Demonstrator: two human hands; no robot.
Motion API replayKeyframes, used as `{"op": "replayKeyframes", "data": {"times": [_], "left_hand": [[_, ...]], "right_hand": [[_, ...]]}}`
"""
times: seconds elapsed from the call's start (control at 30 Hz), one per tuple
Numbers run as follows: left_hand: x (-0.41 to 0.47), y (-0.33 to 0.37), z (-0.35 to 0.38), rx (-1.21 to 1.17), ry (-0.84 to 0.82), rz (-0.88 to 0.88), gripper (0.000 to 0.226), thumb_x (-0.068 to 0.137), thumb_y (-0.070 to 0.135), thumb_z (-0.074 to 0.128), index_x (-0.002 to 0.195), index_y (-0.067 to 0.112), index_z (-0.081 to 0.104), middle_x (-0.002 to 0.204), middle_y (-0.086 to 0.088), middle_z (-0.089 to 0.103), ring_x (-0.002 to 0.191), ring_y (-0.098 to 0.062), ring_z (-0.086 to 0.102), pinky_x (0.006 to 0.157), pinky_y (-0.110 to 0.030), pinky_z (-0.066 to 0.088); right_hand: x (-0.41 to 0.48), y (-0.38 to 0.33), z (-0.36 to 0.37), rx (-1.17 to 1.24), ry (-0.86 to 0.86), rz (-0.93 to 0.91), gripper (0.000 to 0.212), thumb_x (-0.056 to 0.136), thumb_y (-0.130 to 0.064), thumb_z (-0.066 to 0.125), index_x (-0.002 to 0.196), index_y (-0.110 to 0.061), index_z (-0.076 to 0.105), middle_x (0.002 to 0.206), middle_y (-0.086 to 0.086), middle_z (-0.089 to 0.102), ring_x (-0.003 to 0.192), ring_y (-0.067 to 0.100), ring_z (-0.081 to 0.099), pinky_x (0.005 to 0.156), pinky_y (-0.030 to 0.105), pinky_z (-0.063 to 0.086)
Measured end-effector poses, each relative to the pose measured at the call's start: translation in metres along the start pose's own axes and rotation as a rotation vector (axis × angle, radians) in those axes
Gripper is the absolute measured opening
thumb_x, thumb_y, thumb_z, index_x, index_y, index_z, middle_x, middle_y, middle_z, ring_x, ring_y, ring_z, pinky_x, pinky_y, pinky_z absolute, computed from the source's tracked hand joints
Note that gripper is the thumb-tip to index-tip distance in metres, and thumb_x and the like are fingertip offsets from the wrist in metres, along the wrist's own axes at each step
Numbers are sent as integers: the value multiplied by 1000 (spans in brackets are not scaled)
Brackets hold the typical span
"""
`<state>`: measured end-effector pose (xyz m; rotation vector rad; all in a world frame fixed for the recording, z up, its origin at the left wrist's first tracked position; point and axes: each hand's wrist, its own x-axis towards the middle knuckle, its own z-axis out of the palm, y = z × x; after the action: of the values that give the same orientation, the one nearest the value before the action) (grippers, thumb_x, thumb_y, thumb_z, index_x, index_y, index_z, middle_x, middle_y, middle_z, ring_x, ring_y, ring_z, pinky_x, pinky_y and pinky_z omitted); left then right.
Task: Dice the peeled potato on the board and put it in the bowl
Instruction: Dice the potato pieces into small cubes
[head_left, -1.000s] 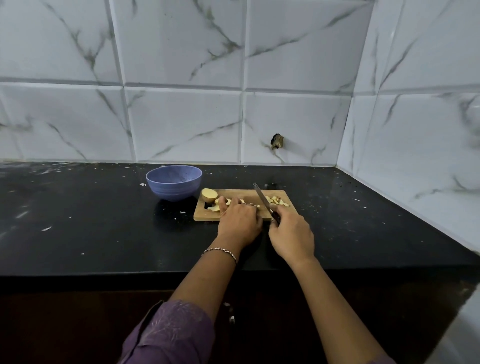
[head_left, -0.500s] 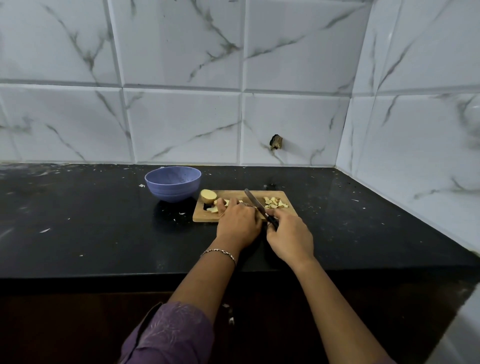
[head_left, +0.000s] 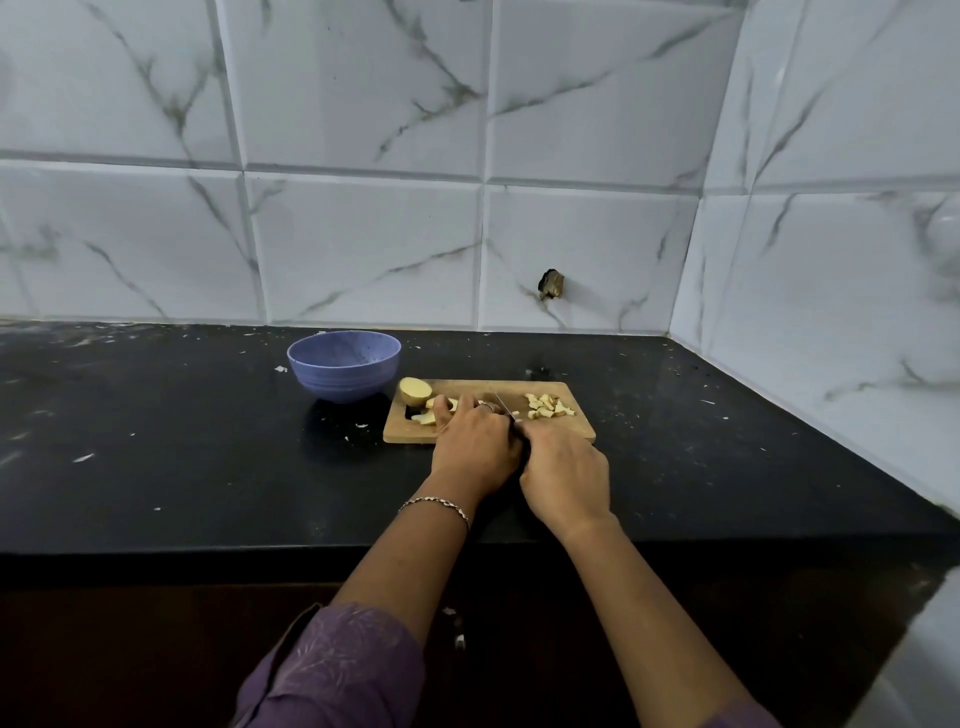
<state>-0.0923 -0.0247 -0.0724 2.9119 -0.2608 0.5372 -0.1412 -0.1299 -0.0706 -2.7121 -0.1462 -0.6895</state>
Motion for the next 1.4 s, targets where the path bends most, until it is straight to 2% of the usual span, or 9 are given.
{"op": "replayKeyframes", "data": {"times": [0.13, 0.27, 0.33, 0.5, 0.67, 0.97, 1.13, 1.3, 1.4], "left_hand": [[-1, 1, -1, -17, -3, 6, 40, 100, 37, 36, 109, 21, 71, 121, 0, 64, 127, -24, 36, 111, -57, 4], [-2, 0, -2, 1, -14, 19, 41, 100, 40, 36, 113, 21, 70, 123, -2, 60, 127, -25, 36, 111, -57, 8], [-2, 0, -2, 4, -16, 14, 41, 100, 41, 36, 112, 20, 70, 121, -2, 60, 127, -25, 36, 111, -57, 8], [-3, 1, -4, 15, -8, 4, 41, 99, 40, 37, 109, 20, 71, 118, 0, 63, 128, -23, 36, 111, -57, 8], [-3, 1, -6, 21, -19, 6, 39, 98, 39, 39, 110, 20, 71, 117, -1, 64, 128, -24, 37, 113, -58, 9], [-2, 0, -5, 25, -16, 19, 38, 98, 40, 40, 107, 21, 72, 117, 1, 65, 125, -24, 39, 113, -58, 12], [-3, 1, -5, 15, 0, 7, 37, 99, 38, 39, 104, 20, 71, 114, 1, 65, 125, -24, 38, 113, -58, 8], [-3, 1, -4, 5, 7, 7, 37, 97, 39, 40, 106, 21, 71, 115, 2, 66, 125, -24, 37, 110, -57, 6], [-4, 2, -4, -18, 7, -1, 37, 97, 39, 40, 105, 20, 71, 115, 1, 65, 128, -24, 37, 112, -58, 5]], "right_hand": [[-1, 0, 0, -1, 16, 8, 35, 92, -8, 51, 118, -27, 63, 107, -6, 68, 97, 19, 66, 73, 33, 48], [-1, 4, -1, 52, 22, 62, 23, 90, -6, 51, 100, -23, 61, 95, -5, 66, 89, 22, 65, 65, 32, 44], [-2, 4, -2, 102, 14, 61, 23, 92, -10, 52, 104, -27, 63, 95, -8, 67, 90, 19, 64, 68, 33, 47], [-3, 6, -6, 166, 3, 71, 35, 95, -17, 56, 127, -32, 61, 112, -10, 69, 104, 16, 64, 81, 32, 50], [-2, 6, -8, 174, -5, 77, 34, 96, -18, 56, 127, -31, 62, 111, -9, 69, 103, 15, 63, 78, 30, 47], [0, 4, -4, 127, -34, 46, 34, 94, -14, 54, 122, -31, 64, 107, -5, 69, 102, 20, 64, 80, 35, 48], [0, 3, 0, 48, 0, 9, 34, 92, -11, 53, 117, -30, 65, 101, -5, 70, 94, 20, 66, 73, 34, 50], [-1, 3, 3, -4, 23, -21, 36, 89, -7, 53, 117, -28, 62, 103, -5, 68, 92, 21, 66, 72, 35, 51], [-1, 4, 2, -6, 30, 11, 28, 89, -8, 53, 110, -26, 61, 98, -4, 68, 89, 21, 65, 66, 33, 47]]}}
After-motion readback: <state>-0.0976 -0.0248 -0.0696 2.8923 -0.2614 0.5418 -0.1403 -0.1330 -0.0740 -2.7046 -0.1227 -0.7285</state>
